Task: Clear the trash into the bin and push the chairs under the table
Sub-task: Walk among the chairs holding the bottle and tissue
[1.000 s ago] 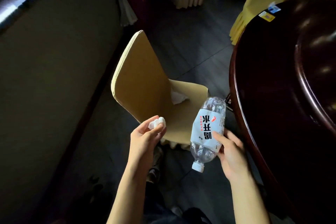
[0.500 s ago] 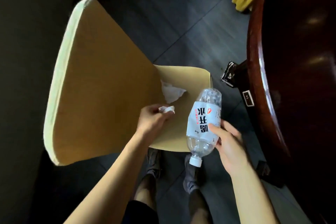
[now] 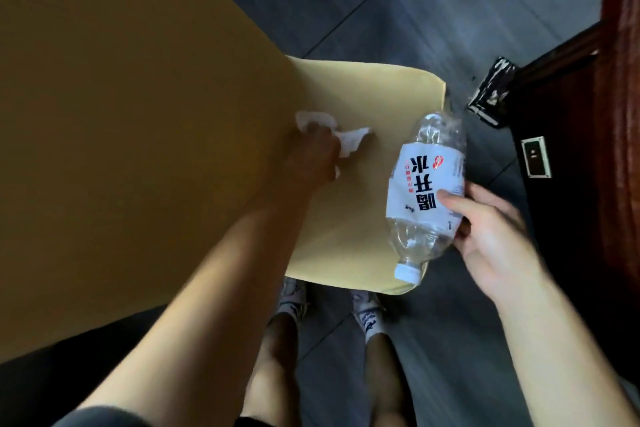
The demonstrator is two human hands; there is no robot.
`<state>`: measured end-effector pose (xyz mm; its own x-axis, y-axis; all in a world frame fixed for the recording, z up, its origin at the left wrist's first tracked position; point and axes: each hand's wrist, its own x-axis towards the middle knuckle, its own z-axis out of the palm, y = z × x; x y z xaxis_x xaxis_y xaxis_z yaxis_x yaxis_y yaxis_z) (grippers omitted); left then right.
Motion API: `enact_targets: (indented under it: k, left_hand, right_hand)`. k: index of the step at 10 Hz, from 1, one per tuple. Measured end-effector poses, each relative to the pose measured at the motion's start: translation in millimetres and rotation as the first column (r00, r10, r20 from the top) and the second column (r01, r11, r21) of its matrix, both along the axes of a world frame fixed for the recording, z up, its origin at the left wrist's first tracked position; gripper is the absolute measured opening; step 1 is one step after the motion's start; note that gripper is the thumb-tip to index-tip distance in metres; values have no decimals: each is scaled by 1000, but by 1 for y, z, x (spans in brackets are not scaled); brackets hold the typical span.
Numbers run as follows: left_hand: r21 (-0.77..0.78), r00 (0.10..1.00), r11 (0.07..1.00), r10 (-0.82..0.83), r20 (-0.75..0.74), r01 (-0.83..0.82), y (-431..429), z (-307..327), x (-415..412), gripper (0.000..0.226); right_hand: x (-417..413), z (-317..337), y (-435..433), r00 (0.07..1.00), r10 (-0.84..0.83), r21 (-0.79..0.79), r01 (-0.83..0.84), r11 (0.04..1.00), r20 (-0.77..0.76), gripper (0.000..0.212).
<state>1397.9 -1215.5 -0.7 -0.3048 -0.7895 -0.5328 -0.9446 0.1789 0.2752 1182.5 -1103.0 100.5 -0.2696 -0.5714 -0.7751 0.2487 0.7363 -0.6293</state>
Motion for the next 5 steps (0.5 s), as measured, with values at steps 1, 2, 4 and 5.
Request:
enact_targets:
  k: [1,2,4,5]
  left_hand:
    - [79,997,994,80,-5,-79,-11,8,-5,22]
    - [164,961,961,246,-129,-224,-8,34,-8,22]
    - [322,632,779,625,-458,-538,12,111,-9,48]
    - [420,388,635,750,-536,-648,31,164,-13,26]
  right_hand:
    - [-16,7,-7,999,41,-8,-41,999,-1,24]
    - [-25,27,-13,997,71,-10,-71,997,11,23]
    - [-24,91,-32,992,100,-70,-95,993,75,27]
    - [-20,133,-40,987,132,-122,-120,985,97,26]
